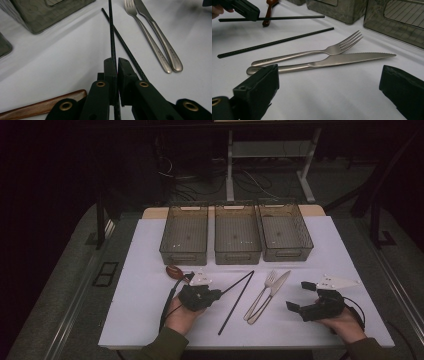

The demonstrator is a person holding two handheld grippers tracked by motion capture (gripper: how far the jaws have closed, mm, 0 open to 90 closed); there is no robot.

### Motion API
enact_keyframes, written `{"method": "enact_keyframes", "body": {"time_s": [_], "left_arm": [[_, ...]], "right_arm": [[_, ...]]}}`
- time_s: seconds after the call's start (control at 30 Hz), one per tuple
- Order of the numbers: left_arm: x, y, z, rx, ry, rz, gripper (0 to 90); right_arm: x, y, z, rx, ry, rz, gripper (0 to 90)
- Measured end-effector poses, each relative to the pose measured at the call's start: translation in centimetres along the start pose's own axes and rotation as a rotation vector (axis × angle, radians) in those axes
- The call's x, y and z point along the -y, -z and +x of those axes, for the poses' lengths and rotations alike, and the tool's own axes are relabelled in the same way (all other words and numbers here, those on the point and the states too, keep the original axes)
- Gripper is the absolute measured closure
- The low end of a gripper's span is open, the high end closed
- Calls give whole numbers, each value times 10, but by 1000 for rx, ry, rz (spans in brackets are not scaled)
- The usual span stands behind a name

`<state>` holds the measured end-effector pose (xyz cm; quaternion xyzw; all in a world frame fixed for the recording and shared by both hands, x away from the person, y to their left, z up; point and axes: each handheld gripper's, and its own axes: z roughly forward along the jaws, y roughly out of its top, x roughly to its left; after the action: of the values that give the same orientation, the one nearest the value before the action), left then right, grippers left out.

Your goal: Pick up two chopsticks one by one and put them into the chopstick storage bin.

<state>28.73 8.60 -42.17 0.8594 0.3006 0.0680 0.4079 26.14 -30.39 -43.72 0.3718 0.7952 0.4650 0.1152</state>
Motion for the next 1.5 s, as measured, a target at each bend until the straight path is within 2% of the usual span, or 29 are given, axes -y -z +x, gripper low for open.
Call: {"method": "enact_keyframes", "body": {"time_s": [0.2, 0.23, 0.53, 0.97, 1.5], "left_arm": [[-1, 6, 5, 41, -17, -8, 852], [-1, 7, 7, 53, -32, -3, 852], [-4, 9, 10, 87, -57, -1, 851], [-22, 18, 26, 108, -82, -36, 852], [-46, 16, 45, 119, -103, -30, 851]], "right_arm": [[0, 0, 0, -2, 0, -2, 23], [0, 0, 0, -4, 1, -3, 23], [0, 0, 0, -5, 2, -2, 23], [0, 0, 1, -1, -1, 1, 23], [1, 0, 0, 2, -2, 2, 23]]}}
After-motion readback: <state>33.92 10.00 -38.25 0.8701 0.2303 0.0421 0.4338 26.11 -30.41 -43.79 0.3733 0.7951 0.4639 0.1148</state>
